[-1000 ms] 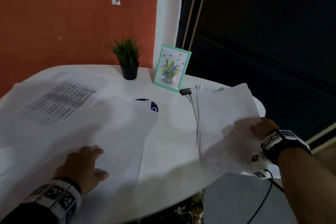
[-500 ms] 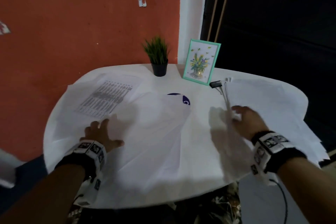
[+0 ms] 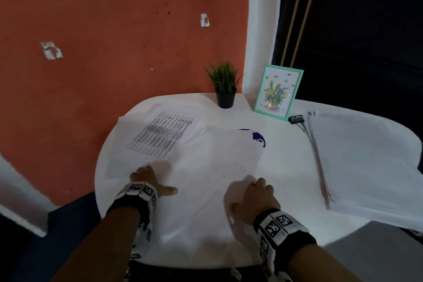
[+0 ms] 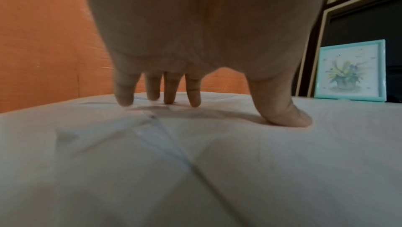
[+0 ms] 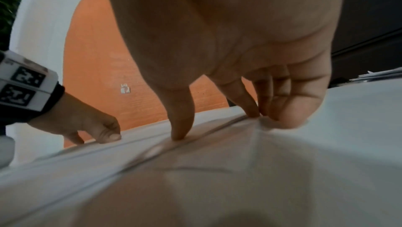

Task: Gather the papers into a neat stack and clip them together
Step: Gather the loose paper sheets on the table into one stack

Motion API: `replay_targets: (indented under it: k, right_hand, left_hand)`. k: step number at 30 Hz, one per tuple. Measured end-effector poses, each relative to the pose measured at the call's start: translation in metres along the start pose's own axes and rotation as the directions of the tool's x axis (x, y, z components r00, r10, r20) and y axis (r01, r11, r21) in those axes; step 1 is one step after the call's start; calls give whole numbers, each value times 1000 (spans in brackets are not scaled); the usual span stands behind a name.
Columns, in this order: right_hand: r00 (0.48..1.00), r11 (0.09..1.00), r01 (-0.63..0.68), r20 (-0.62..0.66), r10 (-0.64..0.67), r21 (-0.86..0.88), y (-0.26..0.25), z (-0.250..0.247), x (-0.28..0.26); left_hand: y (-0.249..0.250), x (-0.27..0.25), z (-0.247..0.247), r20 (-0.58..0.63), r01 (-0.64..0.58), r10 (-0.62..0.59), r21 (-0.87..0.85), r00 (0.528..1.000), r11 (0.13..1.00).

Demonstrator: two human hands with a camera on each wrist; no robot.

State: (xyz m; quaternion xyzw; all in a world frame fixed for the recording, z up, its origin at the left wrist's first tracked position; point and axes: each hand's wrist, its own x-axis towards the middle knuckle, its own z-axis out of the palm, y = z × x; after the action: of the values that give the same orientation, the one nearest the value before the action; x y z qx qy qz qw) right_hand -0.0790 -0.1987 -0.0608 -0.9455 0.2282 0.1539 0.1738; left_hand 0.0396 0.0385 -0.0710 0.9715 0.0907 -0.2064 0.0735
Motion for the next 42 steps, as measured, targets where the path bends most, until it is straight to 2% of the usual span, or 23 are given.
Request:
replay_targets:
  k: [4,8,12,14,18,23,27,28,30,32,35,37,38,40,42]
  right_hand:
    - [1000,1000,-31,3,31,4,-3,0,-4]
    - [993,992,-82,88,74,91,-9,-5,-1]
    - [992,990,-47,124,30,134,-18,-8,0]
    - [991,980,-106,101,90,169,-19,-13,1]
    - [966,938,-249,-3,257,240,-7,-15,5]
    - [977,953,-193,-41,208,236,-5,-7,3]
    - [925,898,-317,-109,363,305,17,-17,9]
    - [925,903,-315,-117,360,293,21,-18,10]
    - [958,940,-238,-103,269,243,22,-16,10]
    - [978,958,-167,-82,190,232,23,-15,11]
    - [949,907,-267,-75,307,327,38,-25,14]
    - [920,892,-340,-93,381,299,49,-30,16]
    - [921,898,-346,-86,381,270,51,-29,16]
    - [953,927,-284,-33,301,246,46,-23,17]
    - [975,942,-220,30,219,254,37,-15,17]
  left_hand:
    - [5,-5,-3,-6,-20,20,-15,1000,1000]
    - [12,-16,0,22,-33,32,61,999,998]
    - [21,-31,6,44,-65,60,122,997,990]
    - [24,-33,7,54,-95,91,85,994,992]
    - [23,-41,8,-57,-80,78,-28,995,996]
    - [44,-62,17,-23,-154,154,2,988,988]
    - [48,-70,22,-50,-118,114,-104,992,987]
    - [49,-74,26,-39,-116,113,-84,993,990]
    - [56,-83,34,-1,-158,158,-35,987,987]
    - [62,-88,39,13,-200,201,-60,979,978]
    - [55,-86,36,-26,-182,180,-178,983,967]
    - [48,-85,35,-24,-129,126,-193,992,973]
    - [47,-87,37,-15,-115,114,-169,993,979]
    - [54,-93,40,2,-128,130,-139,992,982]
    - [65,-99,44,21,-135,141,-181,990,974]
